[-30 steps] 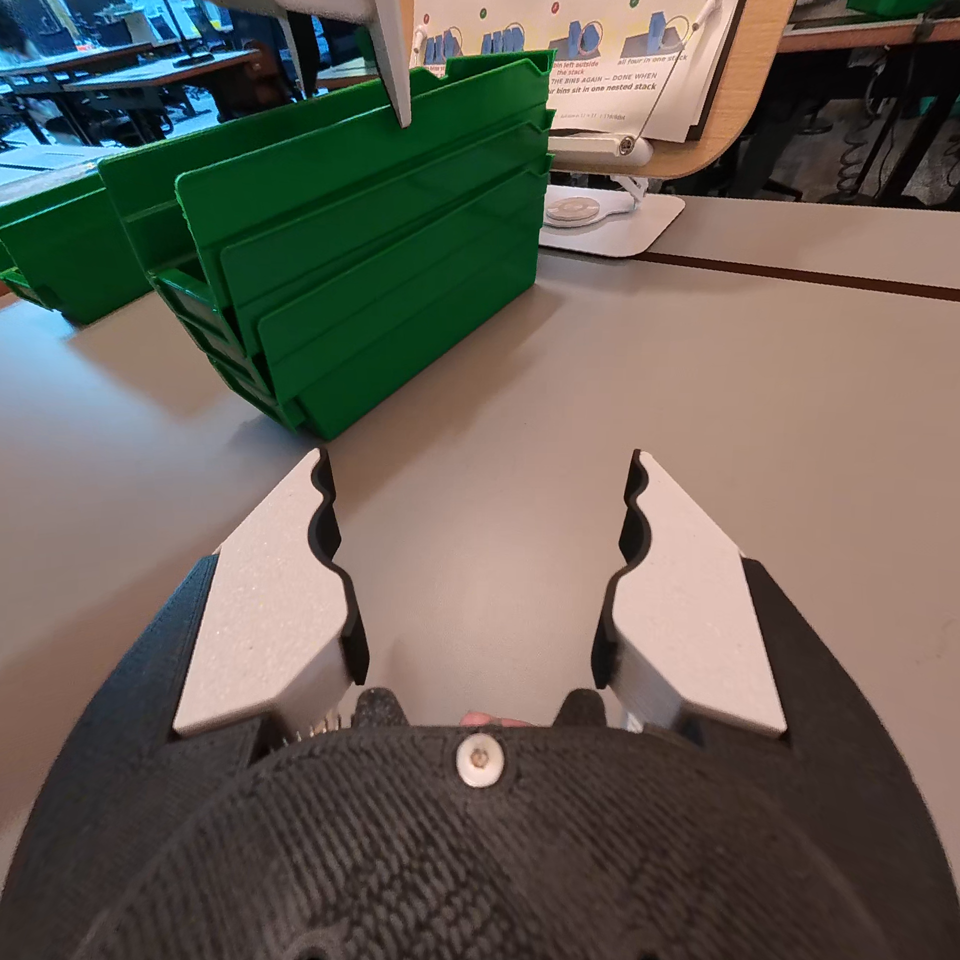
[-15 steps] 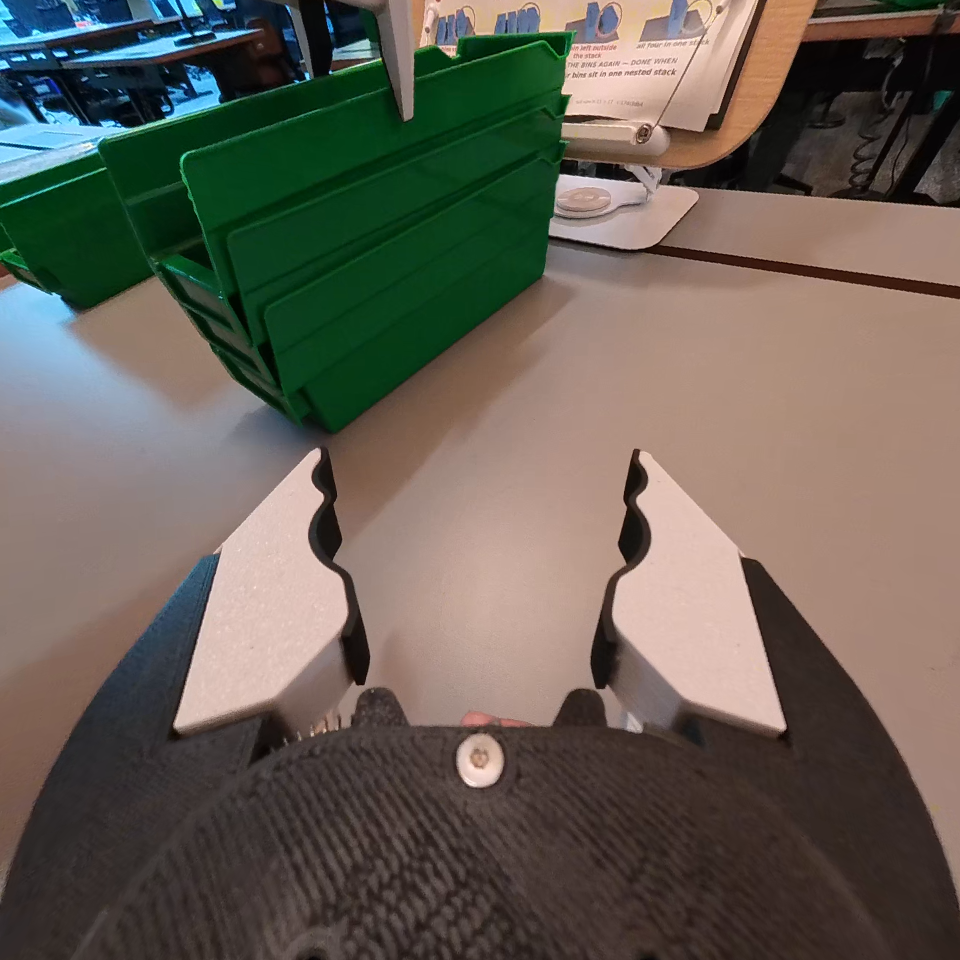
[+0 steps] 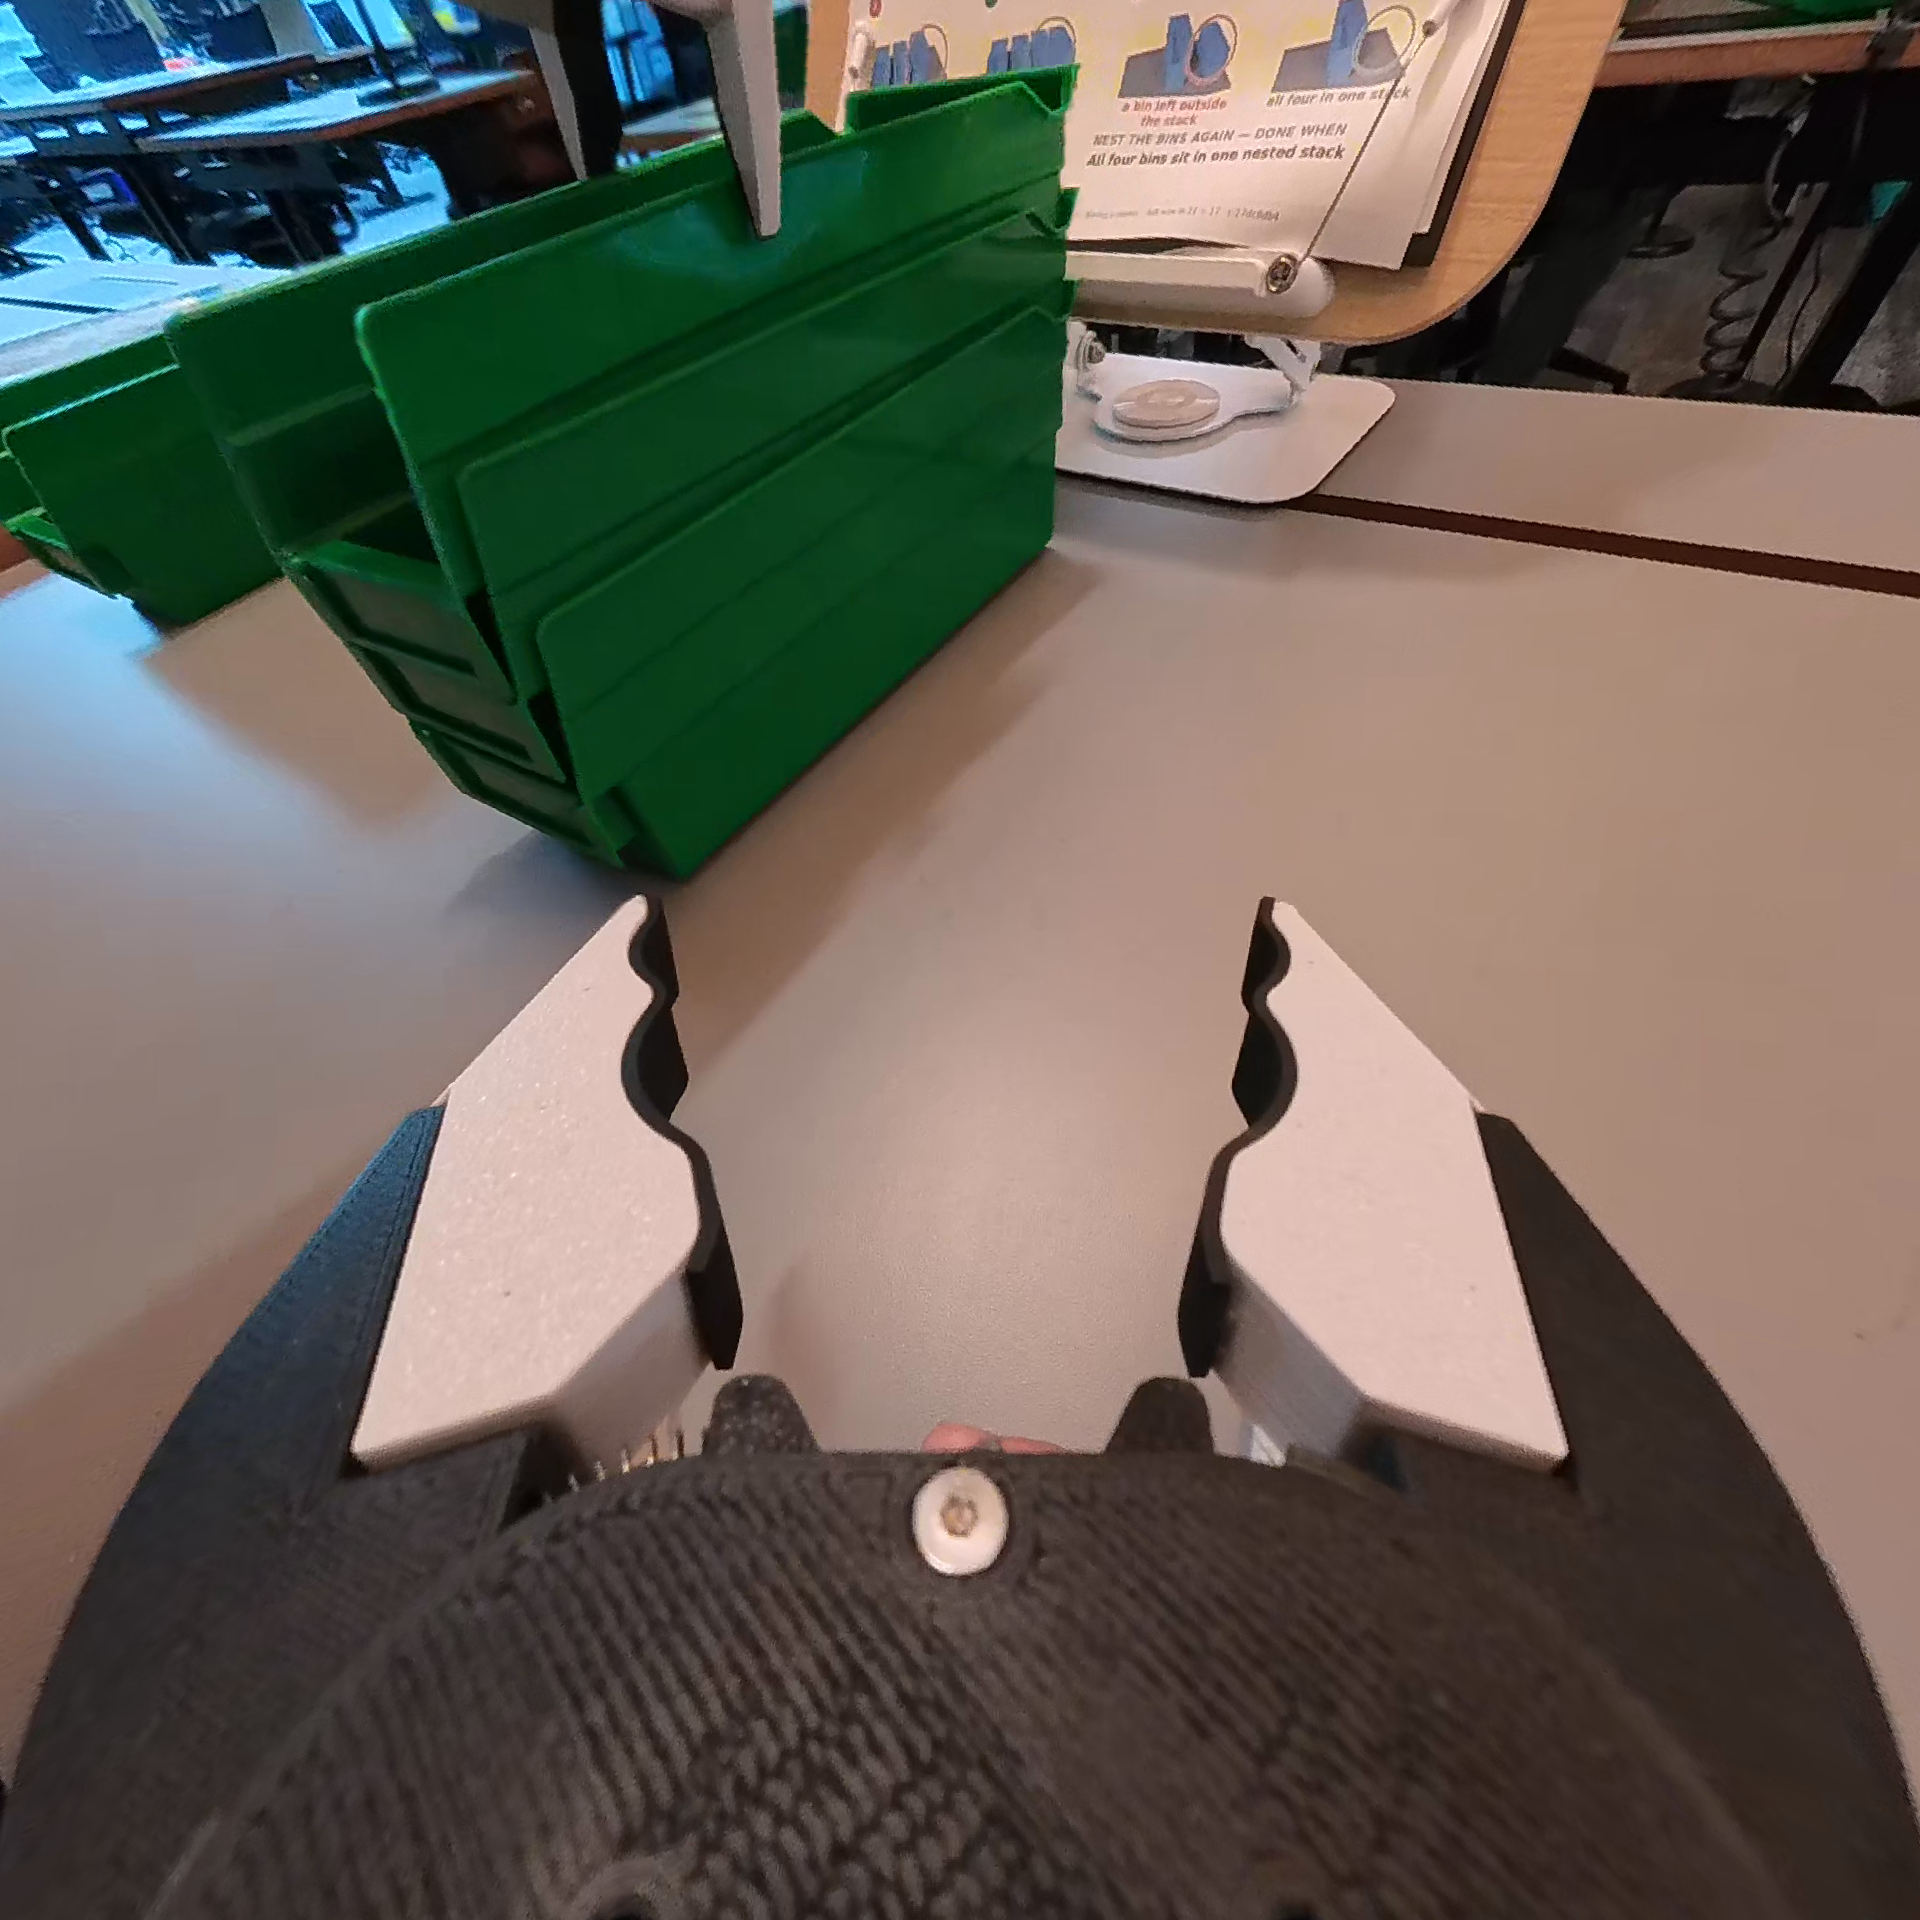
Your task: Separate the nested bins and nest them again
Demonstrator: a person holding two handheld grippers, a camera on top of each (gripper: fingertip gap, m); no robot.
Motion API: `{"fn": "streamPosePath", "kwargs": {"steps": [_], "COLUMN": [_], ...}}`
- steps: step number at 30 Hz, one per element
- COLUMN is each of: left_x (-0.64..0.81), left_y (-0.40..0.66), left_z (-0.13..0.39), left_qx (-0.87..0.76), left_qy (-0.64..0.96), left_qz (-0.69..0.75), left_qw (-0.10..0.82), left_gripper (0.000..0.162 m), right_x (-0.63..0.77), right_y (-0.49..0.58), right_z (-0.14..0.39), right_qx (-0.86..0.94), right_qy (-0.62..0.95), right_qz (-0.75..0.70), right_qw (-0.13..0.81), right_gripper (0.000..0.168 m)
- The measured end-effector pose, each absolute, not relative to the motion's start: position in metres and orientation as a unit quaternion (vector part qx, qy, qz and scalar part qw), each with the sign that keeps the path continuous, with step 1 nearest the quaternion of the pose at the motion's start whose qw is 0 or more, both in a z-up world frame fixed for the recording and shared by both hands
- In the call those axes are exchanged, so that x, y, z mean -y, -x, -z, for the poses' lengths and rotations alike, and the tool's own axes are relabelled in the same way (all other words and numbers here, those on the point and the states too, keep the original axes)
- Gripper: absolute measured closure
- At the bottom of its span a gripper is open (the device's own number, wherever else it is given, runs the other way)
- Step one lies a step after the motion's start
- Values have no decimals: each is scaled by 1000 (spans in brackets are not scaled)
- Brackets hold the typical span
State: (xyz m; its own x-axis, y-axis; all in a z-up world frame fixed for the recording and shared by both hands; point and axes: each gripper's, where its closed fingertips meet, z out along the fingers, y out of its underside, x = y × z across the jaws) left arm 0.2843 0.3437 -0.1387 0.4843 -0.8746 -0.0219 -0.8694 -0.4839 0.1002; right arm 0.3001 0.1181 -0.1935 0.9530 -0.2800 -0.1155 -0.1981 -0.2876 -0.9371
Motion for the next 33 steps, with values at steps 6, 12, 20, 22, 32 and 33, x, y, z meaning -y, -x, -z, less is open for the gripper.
{"fn": "streamPosePath", "kwargs": {"steps": [6, 12, 20, 22, 32, 33], "left_x": [-344, -344, -346, -348, -400, -409], "left_y": [-282, -284, -284, -283, -251, -244], "left_z": [131, 118, 91, 81, 2, -2], "left_qx": [507, 511, 516, 516, 504, 498], "left_qy": [-859, -857, -854, -855, -863, -866], "left_qz": [50, 51, 52, 53, 35, 35], "left_qw": [41, 35, 23, 17, -26, -30], "left_gripper": [75, 76, 76, 75, 73, 73], "right_x": [-119, -120, -122, -121, -121, -122], "right_y": [-300, -298, -295, -294, -294, -294], "right_z": [196, 199, 199, 199, 201, 202], "right_qx": [-150, -148, -143, -142, -142, -141], "right_qy": [802, 805, 806, 806, 809, 810], "right_qz": [31, 27, 27, 28, 27, 27], "right_qw": [577, 573, 573, 573, 570, 569], "right_gripper": [60, 60, 60, 60, 60, 59]}}
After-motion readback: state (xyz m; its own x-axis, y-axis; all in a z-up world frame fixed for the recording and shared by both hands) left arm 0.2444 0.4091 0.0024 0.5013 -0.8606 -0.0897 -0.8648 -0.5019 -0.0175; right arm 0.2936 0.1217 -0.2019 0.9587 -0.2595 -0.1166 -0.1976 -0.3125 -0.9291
